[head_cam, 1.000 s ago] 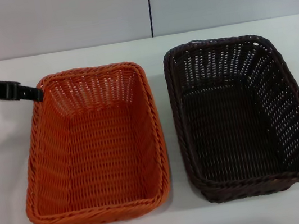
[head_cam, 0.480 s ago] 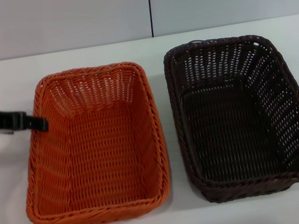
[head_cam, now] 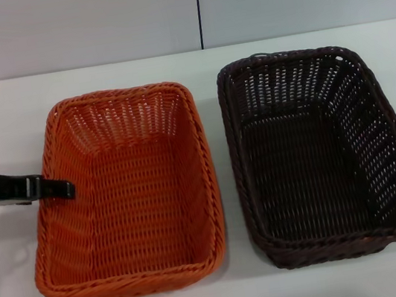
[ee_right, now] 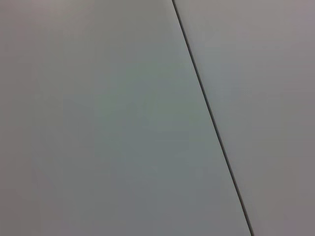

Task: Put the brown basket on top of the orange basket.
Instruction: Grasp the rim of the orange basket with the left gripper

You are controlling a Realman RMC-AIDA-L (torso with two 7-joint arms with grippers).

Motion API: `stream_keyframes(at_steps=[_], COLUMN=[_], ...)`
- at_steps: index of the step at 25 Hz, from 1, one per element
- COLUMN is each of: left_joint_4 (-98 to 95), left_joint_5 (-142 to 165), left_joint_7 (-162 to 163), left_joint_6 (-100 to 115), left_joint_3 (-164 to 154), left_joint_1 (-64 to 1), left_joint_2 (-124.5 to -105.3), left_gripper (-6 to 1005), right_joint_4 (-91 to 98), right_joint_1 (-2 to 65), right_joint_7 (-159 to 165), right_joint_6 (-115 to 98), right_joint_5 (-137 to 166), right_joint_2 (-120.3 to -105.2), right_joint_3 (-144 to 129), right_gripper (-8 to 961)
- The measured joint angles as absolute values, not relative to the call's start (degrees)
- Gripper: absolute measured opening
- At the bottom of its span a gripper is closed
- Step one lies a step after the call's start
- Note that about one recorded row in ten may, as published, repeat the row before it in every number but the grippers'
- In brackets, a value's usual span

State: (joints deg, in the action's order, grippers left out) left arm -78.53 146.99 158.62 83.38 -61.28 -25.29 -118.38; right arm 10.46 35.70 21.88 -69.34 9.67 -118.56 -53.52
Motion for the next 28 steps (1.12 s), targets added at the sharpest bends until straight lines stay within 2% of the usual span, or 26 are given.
stream_keyframes(at_steps=[16,23,25,28], left_joint_4=[-78.4,-78.5,-78.5,-78.5], left_joint_5=[145.8,145.5,145.4,145.4], left_joint_7=[158.7,158.6,158.6,158.5], left_joint_6=[82.8,81.8,81.6,81.4], left_joint_3=[-65.4,-66.3,-66.3,-66.3], left_joint_1=[-23.7,-23.1,-23.0,-22.9], left_joint_2=[-118.40,-118.31,-118.31,-118.29], left_gripper=[766,583,346,258], right_joint_4=[11.0,11.6,11.6,11.6], right_joint_1=[36.9,37.1,37.1,37.1], right_joint_7=[20.9,20.8,20.8,20.8], right_joint_6=[-67.1,-67.1,-67.1,-67.1], right_joint_5=[9.7,9.7,9.7,9.7], right_joint_2=[-118.48,-118.47,-118.47,-118.47], right_joint_3=[-53.0,-53.0,-53.0,-53.0], right_gripper=[484,484,484,484])
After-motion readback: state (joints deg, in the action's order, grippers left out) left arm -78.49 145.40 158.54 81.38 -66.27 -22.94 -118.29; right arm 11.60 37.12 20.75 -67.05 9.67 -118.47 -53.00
